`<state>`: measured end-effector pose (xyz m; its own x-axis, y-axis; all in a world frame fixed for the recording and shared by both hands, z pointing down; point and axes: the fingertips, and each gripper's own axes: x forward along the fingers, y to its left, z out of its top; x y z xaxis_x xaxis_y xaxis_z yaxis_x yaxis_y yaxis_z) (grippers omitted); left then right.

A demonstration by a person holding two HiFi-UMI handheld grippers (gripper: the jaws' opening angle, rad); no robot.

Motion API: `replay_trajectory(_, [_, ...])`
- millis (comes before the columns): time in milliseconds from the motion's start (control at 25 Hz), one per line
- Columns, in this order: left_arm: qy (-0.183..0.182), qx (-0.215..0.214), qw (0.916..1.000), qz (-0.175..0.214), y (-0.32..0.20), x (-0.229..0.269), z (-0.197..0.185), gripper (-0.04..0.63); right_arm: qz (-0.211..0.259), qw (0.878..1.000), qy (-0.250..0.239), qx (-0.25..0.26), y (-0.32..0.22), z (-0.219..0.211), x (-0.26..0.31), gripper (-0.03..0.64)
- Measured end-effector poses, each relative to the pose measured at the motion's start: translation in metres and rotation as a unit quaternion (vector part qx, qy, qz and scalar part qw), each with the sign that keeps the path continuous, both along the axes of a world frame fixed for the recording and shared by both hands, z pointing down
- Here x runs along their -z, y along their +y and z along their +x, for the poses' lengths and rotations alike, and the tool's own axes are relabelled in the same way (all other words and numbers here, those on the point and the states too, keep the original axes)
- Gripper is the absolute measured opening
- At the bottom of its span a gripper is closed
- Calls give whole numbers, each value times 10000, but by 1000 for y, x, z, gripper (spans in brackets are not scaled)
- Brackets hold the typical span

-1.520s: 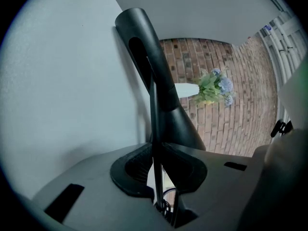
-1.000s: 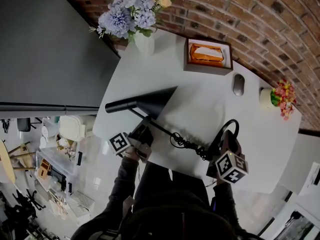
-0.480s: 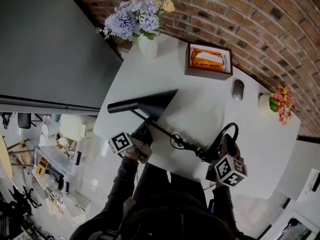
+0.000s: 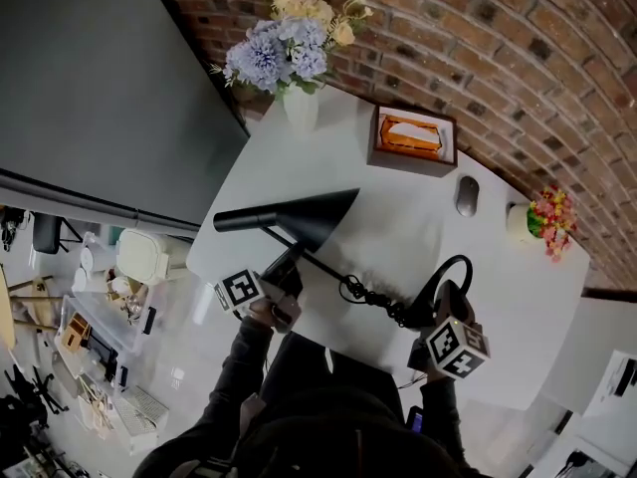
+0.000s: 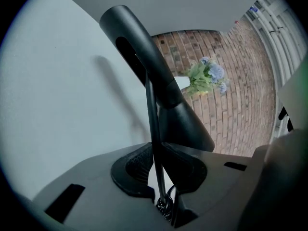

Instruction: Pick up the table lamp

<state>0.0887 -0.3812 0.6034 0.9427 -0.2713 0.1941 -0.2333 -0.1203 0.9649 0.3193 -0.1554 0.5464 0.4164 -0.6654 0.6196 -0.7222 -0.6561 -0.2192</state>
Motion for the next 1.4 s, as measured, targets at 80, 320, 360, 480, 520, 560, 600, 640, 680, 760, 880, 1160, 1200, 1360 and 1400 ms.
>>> replay_trajectory(80, [-5, -37, 10000, 81, 0, 3, 0, 51, 14, 10000, -36, -24, 3, 1, 1, 11])
replay_trajectory(320, [52, -164, 9996, 215, 5, 18, 10, 51, 37, 9999, -63, -80, 12, 6, 4, 11])
replay_trajectory(360, [146, -181, 9995, 217, 6, 23, 14, 51, 56, 9999, -48, -95, 14, 7, 6, 11])
replay_trajectory(480, [238, -241, 9989, 318, 7, 35, 19, 51, 176, 9998, 57, -87, 15, 13, 18, 11])
replay_trajectory(520, [287, -260, 9986, 354, 7, 40, 22, 51, 228, 9997, 102, -76, 14, 16, 23, 11])
replay_trajectory(560, [405, -271, 9982, 360, 7, 46, 26, 51, 278, 9995, 144, -65, 14, 18, 28, 11])
replay_trajectory(600, [540, -273, 9976, 344, 8, 53, 29, 51, 324, 9993, 185, -54, 13, 21, 34, 11])
replay_trajectory(640, [679, -272, 9968, 319, 9, 60, 32, 51, 367, 9991, 226, -40, 13, 23, 39, 11])
replay_trajectory(680, [748, -279, 9963, 320, 9, 66, 34, 51, 409, 9988, 262, -21, 12, 25, 45, 11])
replay_trajectory(760, [544, -327, 9970, 443, 5, 68, 33, 51, 489, 9983, 311, 26, 8, 30, 55, 11])
replay_trajectory(880, [450, -368, 9968, 544, -1, 77, 38, 51, 577, 9977, 339, 93, 3, 39, 69, 11])
replay_trajectory(1160, [735, -496, 9935, 715, -9, 117, 56, 51, 868, 9941, 590, 289, -11, 59, 115, 11])
replay_trajectory(1200, [760, -522, 9929, 751, -10, 123, 58, 49, 922, 9935, 587, 305, -13, 63, 119, 11])
replay_trajectory(1360, [1058, -634, 9883, 895, -11, 151, 67, 49, 1122, 9911, 619, 369, -19, 73, 140, 11])
replay_trajectory(1400, [1086, -671, 9873, 949, -12, 157, 68, 51, 1178, 9902, 642, 396, -20, 75, 147, 11])
